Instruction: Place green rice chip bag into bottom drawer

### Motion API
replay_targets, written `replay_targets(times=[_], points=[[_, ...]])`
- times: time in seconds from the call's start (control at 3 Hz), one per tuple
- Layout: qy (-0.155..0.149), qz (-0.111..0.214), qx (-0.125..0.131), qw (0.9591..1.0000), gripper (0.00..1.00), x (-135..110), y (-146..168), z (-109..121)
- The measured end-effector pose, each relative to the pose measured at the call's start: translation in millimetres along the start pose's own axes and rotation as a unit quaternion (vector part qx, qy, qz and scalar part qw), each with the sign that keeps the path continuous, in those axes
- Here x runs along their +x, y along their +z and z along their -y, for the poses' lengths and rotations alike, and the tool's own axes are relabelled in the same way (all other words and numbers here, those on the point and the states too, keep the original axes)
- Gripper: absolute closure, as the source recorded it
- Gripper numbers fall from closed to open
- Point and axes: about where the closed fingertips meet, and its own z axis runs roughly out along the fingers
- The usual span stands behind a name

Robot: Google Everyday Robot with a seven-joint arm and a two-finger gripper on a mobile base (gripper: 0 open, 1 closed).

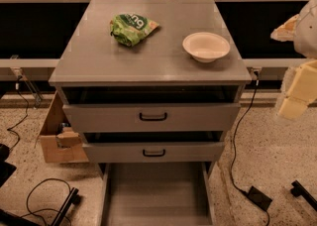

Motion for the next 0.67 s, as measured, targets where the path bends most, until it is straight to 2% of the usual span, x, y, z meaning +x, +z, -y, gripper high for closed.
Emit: replay_targets(times=[0.33, 0.67], points=[[0.000, 0.000, 0.000, 1.0000, 0.00, 0.0, 0.0, 0.0], [0.003, 0.023, 0.023, 0.9995, 0.00, -2.0, 9.3, 11.8]])
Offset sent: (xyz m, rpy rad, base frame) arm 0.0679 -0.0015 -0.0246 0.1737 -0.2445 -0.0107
